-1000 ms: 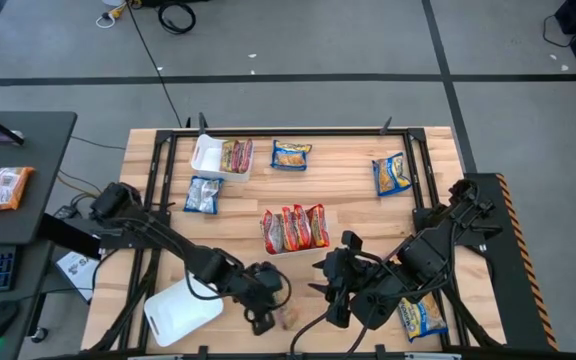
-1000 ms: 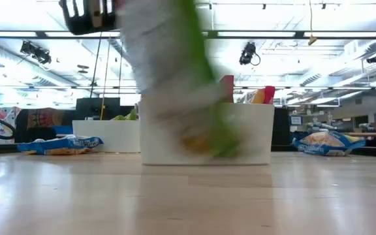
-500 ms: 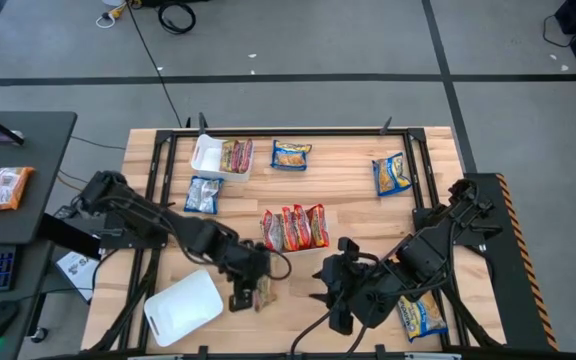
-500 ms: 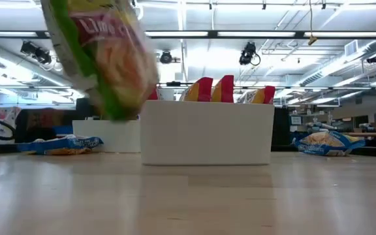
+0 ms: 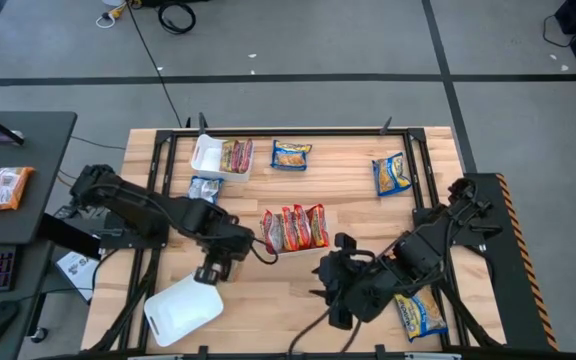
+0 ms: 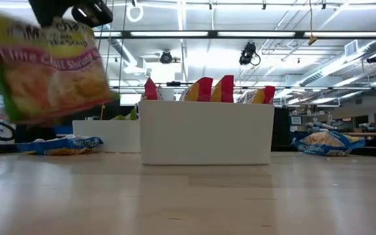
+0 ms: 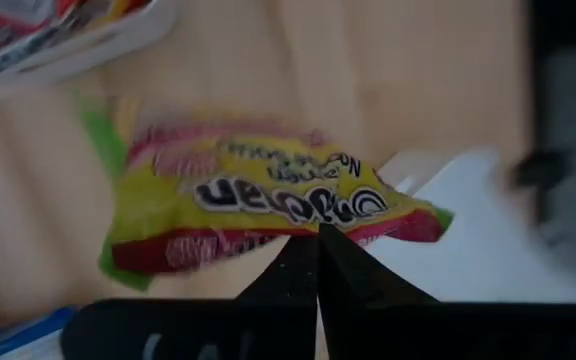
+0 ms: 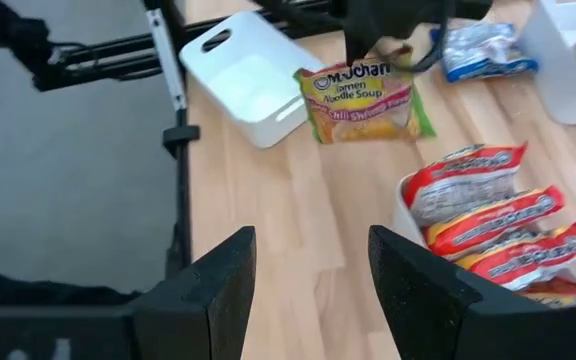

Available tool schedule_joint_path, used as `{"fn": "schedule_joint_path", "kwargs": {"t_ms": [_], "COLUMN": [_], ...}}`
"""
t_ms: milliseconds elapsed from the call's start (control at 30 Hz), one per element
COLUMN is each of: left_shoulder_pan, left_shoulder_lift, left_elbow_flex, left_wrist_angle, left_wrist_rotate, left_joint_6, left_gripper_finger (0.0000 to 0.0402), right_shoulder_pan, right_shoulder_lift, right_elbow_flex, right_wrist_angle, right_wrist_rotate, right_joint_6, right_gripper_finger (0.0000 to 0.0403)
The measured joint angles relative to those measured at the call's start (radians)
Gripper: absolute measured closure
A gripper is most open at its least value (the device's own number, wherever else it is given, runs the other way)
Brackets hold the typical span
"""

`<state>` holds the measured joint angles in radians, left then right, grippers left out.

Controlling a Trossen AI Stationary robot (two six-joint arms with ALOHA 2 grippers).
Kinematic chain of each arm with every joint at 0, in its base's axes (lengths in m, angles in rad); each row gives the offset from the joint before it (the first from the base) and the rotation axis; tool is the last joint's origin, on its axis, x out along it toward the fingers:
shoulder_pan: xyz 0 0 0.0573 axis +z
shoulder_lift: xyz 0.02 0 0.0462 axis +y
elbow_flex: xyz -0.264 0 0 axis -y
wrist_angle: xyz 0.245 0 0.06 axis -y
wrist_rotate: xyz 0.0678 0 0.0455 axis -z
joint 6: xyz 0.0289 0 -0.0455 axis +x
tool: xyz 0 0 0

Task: Sort Maruchan noodles
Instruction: Put the green noodle pack into the top white bin

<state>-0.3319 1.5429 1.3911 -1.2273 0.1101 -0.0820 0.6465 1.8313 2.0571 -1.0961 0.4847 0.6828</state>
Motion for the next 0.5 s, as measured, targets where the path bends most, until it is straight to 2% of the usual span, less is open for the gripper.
{"fn": "schedule_joint_path", "kwargs": {"t_ms": [133,267,367,500], "left_shoulder_pan": [0.005,0.015,0.048,0.11], "left_shoulder_lift": [0.026,0.027,0.017,-0.029], "left_elbow_flex": [-0.001,-0.007,-0.009,-0.008], "left_wrist_angle": [-0.139,-0.288,-0.345,-0.342], "left_wrist_rotate": [-0.172,-0.408,-0.56,-0.638], "left_joint_6": [0.187,0.384,0.47,0.595], "left_gripper_finger": [0.0401,0.0401,0.0401,0.0401], "right_shoulder_pan": [-0.033,-0.063,-0.085,-0.121], "right_shoulder_lift": [0.0,0.0,0.0,0.0], "right_elbow_flex": [0.0,0.0,0.0,0.0], "right_wrist_angle": [0.001,0.002,0.008,0.01], "right_wrist_rotate": [-0.004,-0.013,-0.014,-0.015], "right_joint_6": [-0.012,-0.014,-0.029,-0.065], "right_gripper_finger": [0.0203,0.0203,0.0203,0.0203]}}
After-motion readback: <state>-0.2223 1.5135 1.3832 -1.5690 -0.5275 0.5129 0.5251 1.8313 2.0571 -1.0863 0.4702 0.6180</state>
